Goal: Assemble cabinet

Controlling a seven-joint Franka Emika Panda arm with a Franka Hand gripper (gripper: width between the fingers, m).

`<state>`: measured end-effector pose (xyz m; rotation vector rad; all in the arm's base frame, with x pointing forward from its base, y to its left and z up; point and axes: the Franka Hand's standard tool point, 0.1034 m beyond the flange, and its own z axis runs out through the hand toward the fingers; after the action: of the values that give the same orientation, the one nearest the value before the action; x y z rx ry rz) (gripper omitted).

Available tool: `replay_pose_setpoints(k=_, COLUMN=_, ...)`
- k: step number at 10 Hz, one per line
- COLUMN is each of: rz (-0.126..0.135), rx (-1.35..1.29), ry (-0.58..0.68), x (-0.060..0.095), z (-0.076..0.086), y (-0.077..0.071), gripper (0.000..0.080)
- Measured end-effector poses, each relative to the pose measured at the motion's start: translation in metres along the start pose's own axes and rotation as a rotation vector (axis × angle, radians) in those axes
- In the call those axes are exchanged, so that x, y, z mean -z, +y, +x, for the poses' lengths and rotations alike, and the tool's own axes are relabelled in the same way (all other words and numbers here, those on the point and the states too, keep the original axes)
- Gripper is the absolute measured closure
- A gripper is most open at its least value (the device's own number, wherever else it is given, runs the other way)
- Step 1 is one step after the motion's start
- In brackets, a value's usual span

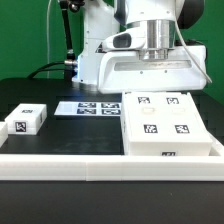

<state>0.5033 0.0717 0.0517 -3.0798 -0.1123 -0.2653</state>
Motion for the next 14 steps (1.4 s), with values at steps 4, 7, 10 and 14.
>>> replay_pose_setpoints(k=4, rz=0.013, rx=0.004, ry=-0.042, x=0.041, z=0.011, y=-0.007, gripper=0.0795)
replay_pose_setpoints(k=7, rz=0.014, rx=0.005, ry=-0.050, x=0.040, z=0.011, y=-0.007, gripper=0.0795)
replay_pose_setpoints(k=10, rz=0.014, rx=0.005, ry=-0.051, x=0.041, z=0.011, y=-0.007, gripper=0.0795)
replay_pose_setpoints(k=14, rz=0.023, rx=0.006, ry=-0.079, x=0.059, z=0.034, y=-0.009, gripper=0.0795)
